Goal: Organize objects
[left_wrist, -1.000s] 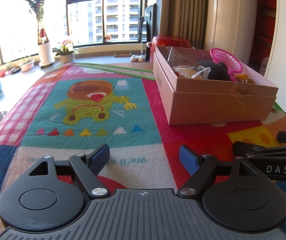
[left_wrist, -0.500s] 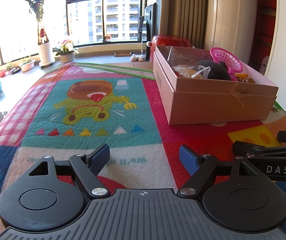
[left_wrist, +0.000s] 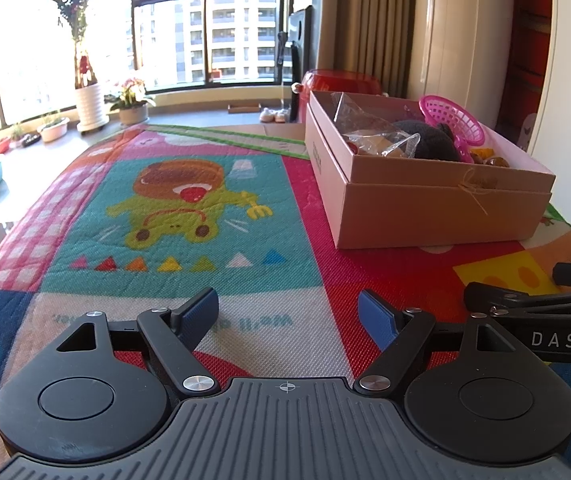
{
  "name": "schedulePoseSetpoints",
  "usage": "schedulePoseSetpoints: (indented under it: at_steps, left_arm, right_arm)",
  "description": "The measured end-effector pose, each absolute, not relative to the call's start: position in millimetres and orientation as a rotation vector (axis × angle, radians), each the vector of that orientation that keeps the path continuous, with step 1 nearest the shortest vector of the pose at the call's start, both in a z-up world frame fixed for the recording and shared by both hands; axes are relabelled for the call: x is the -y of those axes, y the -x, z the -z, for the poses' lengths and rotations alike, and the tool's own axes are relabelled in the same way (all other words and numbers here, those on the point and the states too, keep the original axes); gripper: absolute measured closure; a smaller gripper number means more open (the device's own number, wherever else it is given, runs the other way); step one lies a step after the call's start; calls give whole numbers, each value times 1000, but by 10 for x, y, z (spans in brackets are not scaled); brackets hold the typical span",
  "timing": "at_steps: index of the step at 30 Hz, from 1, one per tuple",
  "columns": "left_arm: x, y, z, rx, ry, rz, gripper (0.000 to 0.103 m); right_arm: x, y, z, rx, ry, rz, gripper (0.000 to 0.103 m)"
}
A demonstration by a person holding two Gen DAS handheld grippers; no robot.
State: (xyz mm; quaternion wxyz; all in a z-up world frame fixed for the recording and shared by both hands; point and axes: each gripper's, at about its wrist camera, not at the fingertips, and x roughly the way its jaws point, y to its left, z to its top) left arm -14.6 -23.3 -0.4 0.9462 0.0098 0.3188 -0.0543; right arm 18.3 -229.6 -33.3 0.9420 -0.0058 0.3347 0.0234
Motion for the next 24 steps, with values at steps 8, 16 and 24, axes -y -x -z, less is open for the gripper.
schedulePoseSetpoints:
  at_steps: [8, 16, 24]
  left_arm:
    - [231, 146, 6, -650, -23, 108, 20]
    - [222, 165, -5, -650, -23, 109, 20]
    - [215, 168, -6, -649, -20, 108, 20]
  right_arm:
    - [2295, -190, 334, -683, 12, -48, 0]
    - [2295, -192, 334, -683, 12, -48, 0]
    - [2295, -189, 334, -683, 12, -48, 0]
